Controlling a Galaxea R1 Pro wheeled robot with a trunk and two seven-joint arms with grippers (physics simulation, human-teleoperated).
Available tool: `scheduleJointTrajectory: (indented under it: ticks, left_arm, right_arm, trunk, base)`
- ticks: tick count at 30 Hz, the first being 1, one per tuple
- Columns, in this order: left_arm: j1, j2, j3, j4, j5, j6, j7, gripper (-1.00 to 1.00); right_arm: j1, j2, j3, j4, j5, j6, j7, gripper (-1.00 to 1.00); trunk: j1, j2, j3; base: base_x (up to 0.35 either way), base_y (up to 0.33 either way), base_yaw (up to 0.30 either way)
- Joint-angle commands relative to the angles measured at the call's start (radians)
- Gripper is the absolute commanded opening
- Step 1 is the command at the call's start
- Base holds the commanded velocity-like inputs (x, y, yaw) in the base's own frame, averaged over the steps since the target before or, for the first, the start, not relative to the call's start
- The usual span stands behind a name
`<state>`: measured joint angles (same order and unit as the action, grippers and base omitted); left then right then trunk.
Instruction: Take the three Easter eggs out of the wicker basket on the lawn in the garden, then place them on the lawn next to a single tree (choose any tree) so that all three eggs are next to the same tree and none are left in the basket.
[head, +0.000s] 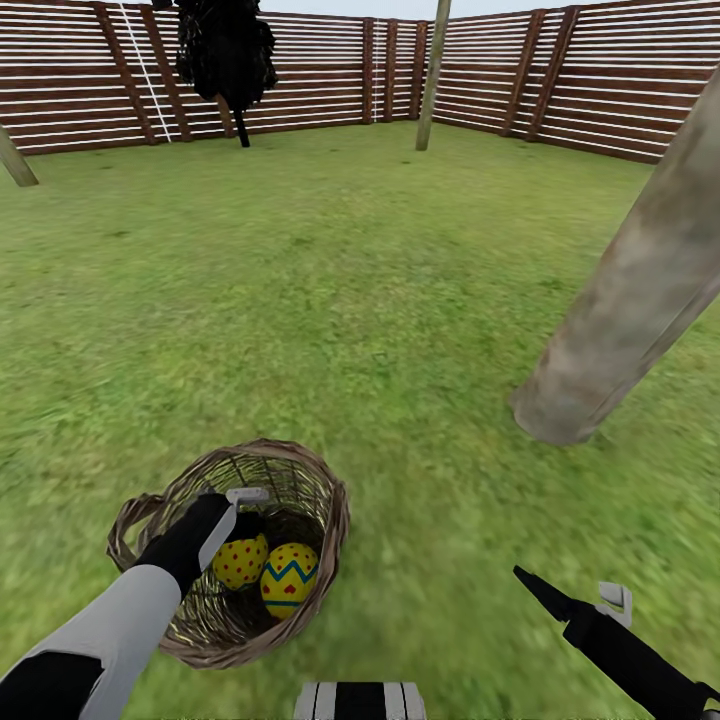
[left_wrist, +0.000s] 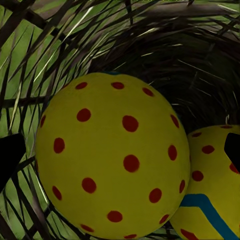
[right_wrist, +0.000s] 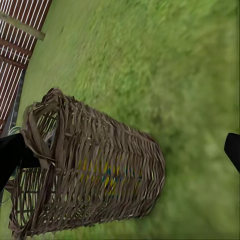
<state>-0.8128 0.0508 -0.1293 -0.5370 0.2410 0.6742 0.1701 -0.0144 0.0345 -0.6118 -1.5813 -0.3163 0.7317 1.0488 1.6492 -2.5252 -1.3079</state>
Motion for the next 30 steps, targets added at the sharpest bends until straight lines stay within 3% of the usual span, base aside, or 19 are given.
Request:
scheduleJointTrajectory:
  ticks: [1, 7, 12, 27, 30]
  left_arm:
    - [0.000, 0.001, -0.008, -0.001, 0.011, 0.003, 0.008, 1.00]
    - [0.000, 0.001, -0.008, -0.001, 0.011, 0.002, 0.008, 1.00]
    - [0.000, 0.001, -0.008, 0.000, 0.011, 0.002, 0.008, 1.00]
    - [0.000, 0.001, -0.008, 0.000, 0.010, 0.002, 0.008, 1.00]
    - [0.000, 0.001, -0.008, 0.000, 0.010, 0.002, 0.008, 1.00]
  right_arm:
    - [-0.001, 0.001, -0.002, 0.000, -0.003, 0.006, 0.002, 1.00]
    - [-0.001, 0.001, -0.002, 0.000, -0.003, 0.006, 0.002, 1.00]
    - [-0.001, 0.001, -0.002, 0.000, -0.003, 0.006, 0.002, 1.00]
    - [0.001, 0.001, -0.002, -0.002, -0.004, 0.005, 0.002, 1.00]
    - [0.001, 0.001, -0.002, -0.002, -0.004, 0.005, 0.002, 1.00]
  trunk:
    - [0.000, 0.000, -0.001]
    - [0.000, 0.000, -0.001]
    - [0.002, -0.001, -0.020]
    - [0.002, -0.001, -0.020]
    - [0.003, -0.002, -0.032]
  base:
    - [0.000, 0.000, 0.000]
    - [0.000, 0.000, 0.000]
    - [0.000, 0.000, 0.000]
    - [0.000, 0.000, 0.000]
    - [0.000, 0.000, 0.000]
